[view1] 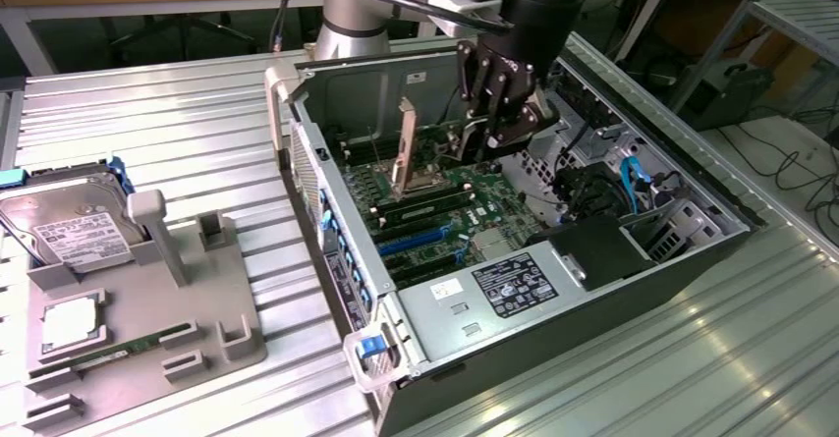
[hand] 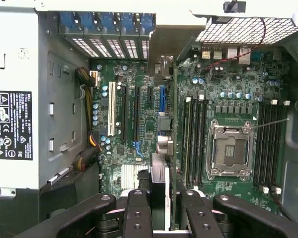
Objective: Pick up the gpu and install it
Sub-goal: 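Insert the gpu into the slot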
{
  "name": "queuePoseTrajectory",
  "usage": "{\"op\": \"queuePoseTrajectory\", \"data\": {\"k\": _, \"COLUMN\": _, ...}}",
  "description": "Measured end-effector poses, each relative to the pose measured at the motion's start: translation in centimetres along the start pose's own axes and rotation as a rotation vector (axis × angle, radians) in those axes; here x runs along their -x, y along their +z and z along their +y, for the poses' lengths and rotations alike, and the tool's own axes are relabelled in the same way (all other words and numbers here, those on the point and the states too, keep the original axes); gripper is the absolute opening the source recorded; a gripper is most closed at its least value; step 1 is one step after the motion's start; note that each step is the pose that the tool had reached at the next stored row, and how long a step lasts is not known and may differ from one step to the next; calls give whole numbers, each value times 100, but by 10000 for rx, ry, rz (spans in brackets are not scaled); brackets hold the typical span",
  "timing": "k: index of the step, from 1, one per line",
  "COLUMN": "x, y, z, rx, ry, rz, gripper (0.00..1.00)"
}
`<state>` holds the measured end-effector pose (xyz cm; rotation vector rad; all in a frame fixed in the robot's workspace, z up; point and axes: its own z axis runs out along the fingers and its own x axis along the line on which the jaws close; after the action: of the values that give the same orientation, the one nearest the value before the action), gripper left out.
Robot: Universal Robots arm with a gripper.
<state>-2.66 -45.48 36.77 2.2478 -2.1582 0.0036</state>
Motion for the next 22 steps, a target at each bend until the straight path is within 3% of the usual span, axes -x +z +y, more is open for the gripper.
{"op": "queuePoseTrajectory", "data": {"k": 22, "x": -13, "y": 83, "z": 21, "rx": 0, "ry": 0, "rz": 1, "gripper": 27}}
